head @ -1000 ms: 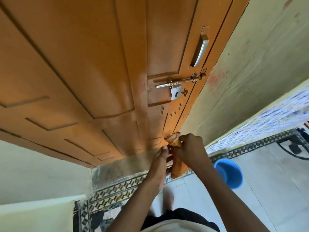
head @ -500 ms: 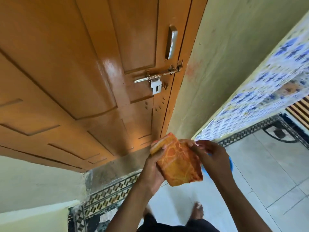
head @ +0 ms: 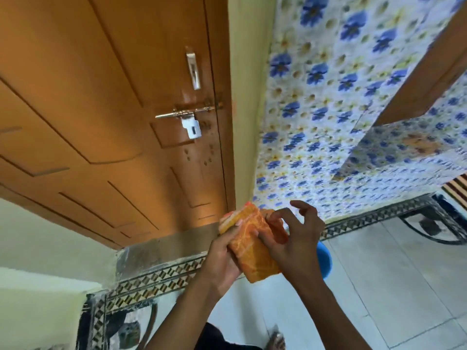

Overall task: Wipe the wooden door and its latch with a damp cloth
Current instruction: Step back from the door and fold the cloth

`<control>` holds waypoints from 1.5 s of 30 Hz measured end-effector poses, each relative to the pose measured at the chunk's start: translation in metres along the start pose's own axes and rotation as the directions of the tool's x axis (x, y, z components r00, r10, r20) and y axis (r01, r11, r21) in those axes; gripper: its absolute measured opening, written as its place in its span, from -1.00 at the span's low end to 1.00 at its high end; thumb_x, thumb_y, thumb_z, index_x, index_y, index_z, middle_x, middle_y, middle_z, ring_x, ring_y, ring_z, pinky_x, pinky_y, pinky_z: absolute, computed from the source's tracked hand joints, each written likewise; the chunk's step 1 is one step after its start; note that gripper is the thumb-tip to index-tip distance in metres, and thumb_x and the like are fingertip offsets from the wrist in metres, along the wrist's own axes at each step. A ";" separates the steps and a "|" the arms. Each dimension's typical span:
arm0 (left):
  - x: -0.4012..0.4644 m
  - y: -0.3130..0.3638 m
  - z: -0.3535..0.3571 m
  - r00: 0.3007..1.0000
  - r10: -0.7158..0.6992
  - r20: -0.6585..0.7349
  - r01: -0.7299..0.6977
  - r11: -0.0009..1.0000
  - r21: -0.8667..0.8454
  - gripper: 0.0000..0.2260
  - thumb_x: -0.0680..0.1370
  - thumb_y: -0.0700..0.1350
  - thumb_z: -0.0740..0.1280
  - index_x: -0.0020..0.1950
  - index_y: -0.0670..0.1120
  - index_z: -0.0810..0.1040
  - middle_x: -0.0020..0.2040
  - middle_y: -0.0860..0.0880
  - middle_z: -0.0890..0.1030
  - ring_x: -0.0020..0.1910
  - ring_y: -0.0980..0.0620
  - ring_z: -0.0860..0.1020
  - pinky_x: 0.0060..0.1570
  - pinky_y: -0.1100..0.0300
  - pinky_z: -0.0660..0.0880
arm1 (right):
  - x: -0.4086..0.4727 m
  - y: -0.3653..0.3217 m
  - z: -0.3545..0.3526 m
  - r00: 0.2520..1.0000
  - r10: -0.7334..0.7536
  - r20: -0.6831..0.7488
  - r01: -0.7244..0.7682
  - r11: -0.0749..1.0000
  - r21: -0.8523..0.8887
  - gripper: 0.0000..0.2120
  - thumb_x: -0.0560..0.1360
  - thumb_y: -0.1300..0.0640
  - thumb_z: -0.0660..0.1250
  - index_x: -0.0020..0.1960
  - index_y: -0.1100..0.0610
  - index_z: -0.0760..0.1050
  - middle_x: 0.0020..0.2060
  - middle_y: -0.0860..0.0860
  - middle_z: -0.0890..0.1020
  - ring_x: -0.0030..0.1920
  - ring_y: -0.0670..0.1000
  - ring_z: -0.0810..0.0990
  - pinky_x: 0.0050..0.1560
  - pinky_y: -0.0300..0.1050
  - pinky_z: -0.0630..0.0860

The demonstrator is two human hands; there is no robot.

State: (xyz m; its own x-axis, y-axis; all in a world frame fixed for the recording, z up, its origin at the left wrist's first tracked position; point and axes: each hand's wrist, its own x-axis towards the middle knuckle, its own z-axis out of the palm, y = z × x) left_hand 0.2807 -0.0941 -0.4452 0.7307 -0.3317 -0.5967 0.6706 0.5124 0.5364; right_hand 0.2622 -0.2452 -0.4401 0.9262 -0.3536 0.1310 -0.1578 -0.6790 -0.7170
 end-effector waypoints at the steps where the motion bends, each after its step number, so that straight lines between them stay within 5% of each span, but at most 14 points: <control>1: -0.003 -0.012 0.011 1.000 -0.001 -0.009 0.001 1.000 -0.010 -0.49 0.48 -0.02 0.42 0.43 -0.11 0.55 0.24 -0.17 0.71 0.14 -0.12 0.72 0.19 -0.15 0.58 | -0.002 0.010 -0.012 1.000 0.005 0.007 -0.005 1.000 -0.022 -0.63 0.28 -0.31 0.43 -0.04 -0.11 0.62 0.36 0.02 0.40 0.34 0.19 0.32 0.21 0.16 0.42; 6: -0.009 -0.058 0.055 1.000 -0.018 -0.015 0.018 1.000 -0.014 -0.52 0.50 -0.07 0.38 0.42 -0.12 0.55 0.08 -0.12 0.76 -0.07 0.00 0.76 -0.05 -0.02 0.64 | -0.016 0.049 -0.055 0.998 0.005 0.070 -0.003 1.000 -0.020 -0.68 0.36 -0.24 0.44 0.02 -0.11 0.65 0.42 0.03 0.37 0.37 0.15 0.27 0.19 0.12 0.44; 12: 0.003 -0.095 0.086 0.998 -0.065 -0.003 0.065 0.997 0.037 -0.45 0.48 -0.14 0.50 0.47 -0.15 0.51 0.29 -0.20 0.67 0.18 -0.13 0.70 0.18 -0.11 0.62 | -0.010 0.078 -0.096 0.978 0.180 0.110 -0.205 0.933 0.296 -0.83 0.44 0.18 0.54 -0.13 0.07 0.54 0.17 0.03 0.50 0.15 -0.09 0.48 0.07 -0.30 0.40; 17: 0.030 -0.120 0.113 1.000 -0.015 0.004 0.014 0.985 0.174 -0.40 0.42 -0.12 0.59 0.43 -0.13 0.53 0.29 -0.15 0.69 0.23 -0.13 0.68 0.21 -0.09 0.61 | 0.000 0.113 -0.113 0.931 0.352 0.101 -0.363 0.853 0.375 -0.84 0.49 0.22 0.43 -0.14 0.15 0.44 -0.07 0.02 0.50 -0.02 -0.15 0.50 0.02 -0.04 0.44; 21: 0.058 -0.138 0.130 1.000 0.014 -0.025 -0.008 0.968 0.252 -0.57 0.45 -0.24 0.50 0.31 -0.09 0.59 0.20 -0.11 0.73 0.14 -0.09 0.72 0.07 0.01 0.67 | 0.021 0.140 -0.118 0.853 0.510 0.114 -0.506 0.750 0.426 -0.88 0.34 0.13 0.34 -0.16 0.15 0.46 -0.08 0.05 0.58 -0.03 0.11 0.59 0.02 0.15 0.56; 24: 0.088 -0.141 0.140 0.998 0.025 -0.051 -0.011 0.966 0.260 -0.58 0.44 -0.24 0.51 0.29 -0.10 0.60 0.19 -0.13 0.73 0.10 -0.09 0.74 -0.08 0.09 0.69 | 0.042 0.158 -0.121 0.811 0.566 0.148 -0.570 0.710 0.414 -0.86 0.29 0.11 0.37 -0.20 0.15 0.48 -0.18 0.09 0.66 -0.10 0.14 0.65 -0.04 0.17 0.59; 30: 0.132 -0.127 0.164 0.997 -0.069 -0.040 0.076 0.972 0.220 -0.54 0.46 -0.11 0.47 0.35 -0.14 0.59 0.21 -0.16 0.72 0.15 -0.15 0.72 -0.06 0.02 0.69 | 0.096 0.197 -0.128 0.697 0.647 0.309 -0.717 0.636 0.285 -0.64 0.39 -0.08 0.54 -0.15 0.17 0.49 -0.21 0.11 0.64 -0.12 0.13 0.66 0.04 0.21 0.62; 35: 0.163 -0.114 0.183 0.987 -0.158 -0.027 0.161 0.966 0.203 -0.49 0.54 0.03 0.49 0.41 -0.19 0.56 0.28 -0.24 0.67 0.25 -0.26 0.66 0.18 -0.21 0.62 | 0.127 0.223 -0.133 0.505 0.632 0.588 -0.862 0.395 0.316 -0.48 0.37 -0.13 0.57 0.17 0.20 0.63 0.04 0.14 0.75 0.04 0.15 0.74 0.03 0.09 0.69; 39: 0.178 -0.117 0.205 0.989 -0.147 -0.007 0.144 0.961 0.234 -0.37 0.46 0.12 0.56 0.42 -0.16 0.56 0.28 -0.22 0.68 0.27 -0.23 0.65 0.24 -0.24 0.59 | 0.139 0.240 -0.136 0.429 0.501 0.751 -0.895 0.125 0.427 -0.32 0.33 -0.11 0.58 0.37 0.11 0.52 0.20 0.21 0.68 0.21 0.30 0.66 0.31 0.34 0.52; 41: 0.183 -0.121 0.218 0.993 -0.115 -0.018 0.115 0.945 0.306 -0.51 0.50 0.07 0.47 0.38 -0.10 0.58 0.22 -0.14 0.72 0.20 -0.16 0.70 0.13 -0.13 0.66 | 0.143 0.245 -0.142 0.441 0.429 0.789 -0.880 0.033 0.474 -0.39 0.39 -0.04 0.47 0.39 0.13 0.48 0.23 0.26 0.66 0.23 0.34 0.64 0.31 0.33 0.51; 45: 0.192 -0.134 0.245 0.998 -0.003 -0.060 0.030 0.891 0.453 -0.65 0.49 0.08 0.45 0.26 0.05 0.62 0.11 -0.01 0.76 0.06 -0.01 0.75 0.04 0.02 0.69 | 0.157 0.267 -0.154 0.558 0.327 0.763 -0.817 0.058 0.573 -0.45 0.44 0.12 0.38 0.40 0.26 0.47 0.23 0.34 0.63 0.22 0.38 0.63 0.20 0.26 0.60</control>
State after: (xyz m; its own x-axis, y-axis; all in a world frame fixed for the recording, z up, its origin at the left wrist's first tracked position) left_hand 0.3623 -0.4204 -0.4854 0.7197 -0.2852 -0.6330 0.6773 0.0881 0.7304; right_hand 0.3129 -0.5812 -0.5056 0.7265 0.0714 -0.6835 -0.5697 0.6188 -0.5409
